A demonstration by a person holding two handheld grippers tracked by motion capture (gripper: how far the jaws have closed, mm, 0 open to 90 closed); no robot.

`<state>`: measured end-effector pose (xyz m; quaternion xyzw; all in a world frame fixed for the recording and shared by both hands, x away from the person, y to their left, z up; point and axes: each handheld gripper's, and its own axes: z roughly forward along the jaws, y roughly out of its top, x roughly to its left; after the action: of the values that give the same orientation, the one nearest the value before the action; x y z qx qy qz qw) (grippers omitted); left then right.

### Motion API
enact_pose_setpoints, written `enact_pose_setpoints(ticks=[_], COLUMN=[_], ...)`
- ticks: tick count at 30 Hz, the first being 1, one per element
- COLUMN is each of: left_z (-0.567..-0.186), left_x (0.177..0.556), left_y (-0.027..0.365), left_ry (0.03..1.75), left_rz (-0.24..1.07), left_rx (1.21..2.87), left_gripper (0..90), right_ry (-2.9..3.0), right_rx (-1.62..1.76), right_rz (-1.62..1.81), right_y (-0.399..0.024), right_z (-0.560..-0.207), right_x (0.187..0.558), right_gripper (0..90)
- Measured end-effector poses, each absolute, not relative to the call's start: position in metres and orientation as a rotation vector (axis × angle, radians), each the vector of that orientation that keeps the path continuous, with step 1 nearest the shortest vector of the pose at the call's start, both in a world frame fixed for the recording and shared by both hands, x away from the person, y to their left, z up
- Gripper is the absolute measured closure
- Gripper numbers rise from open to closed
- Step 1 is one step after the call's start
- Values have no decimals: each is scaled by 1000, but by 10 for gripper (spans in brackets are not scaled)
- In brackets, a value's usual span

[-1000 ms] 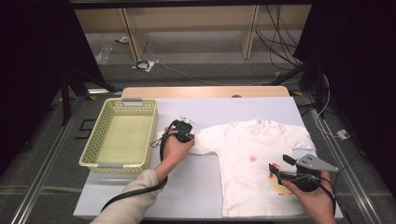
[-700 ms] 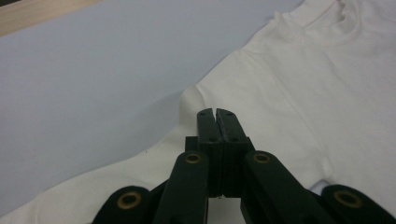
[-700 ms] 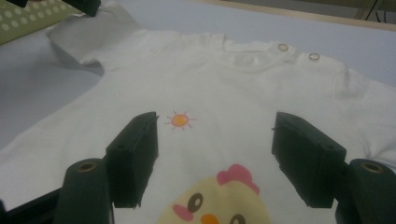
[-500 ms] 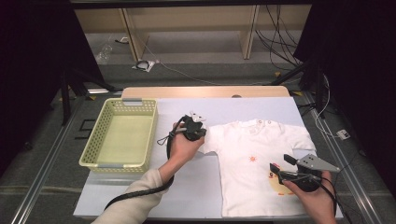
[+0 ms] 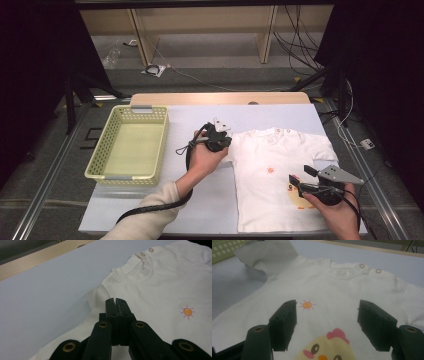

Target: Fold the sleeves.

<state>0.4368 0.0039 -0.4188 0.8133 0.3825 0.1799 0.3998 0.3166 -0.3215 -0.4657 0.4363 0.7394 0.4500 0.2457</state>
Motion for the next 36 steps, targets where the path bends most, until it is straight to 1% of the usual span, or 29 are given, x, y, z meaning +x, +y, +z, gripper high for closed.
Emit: enact_pose_setpoints(ticks=[22, 36], left_z=[-420, -427], left_x=[426, 422], left_y=[-40, -65], left_ry=[845, 775], left_rz=[416, 401], left_rx=[2075, 2120], left_gripper=[893, 892], right_ry=[2006, 1987], right_rx=[1202, 1206], right_rz=[1229, 1231], right_y=[-324, -328], right_z=[-466, -464], right_x=[316, 316], right_gripper=[325, 325])
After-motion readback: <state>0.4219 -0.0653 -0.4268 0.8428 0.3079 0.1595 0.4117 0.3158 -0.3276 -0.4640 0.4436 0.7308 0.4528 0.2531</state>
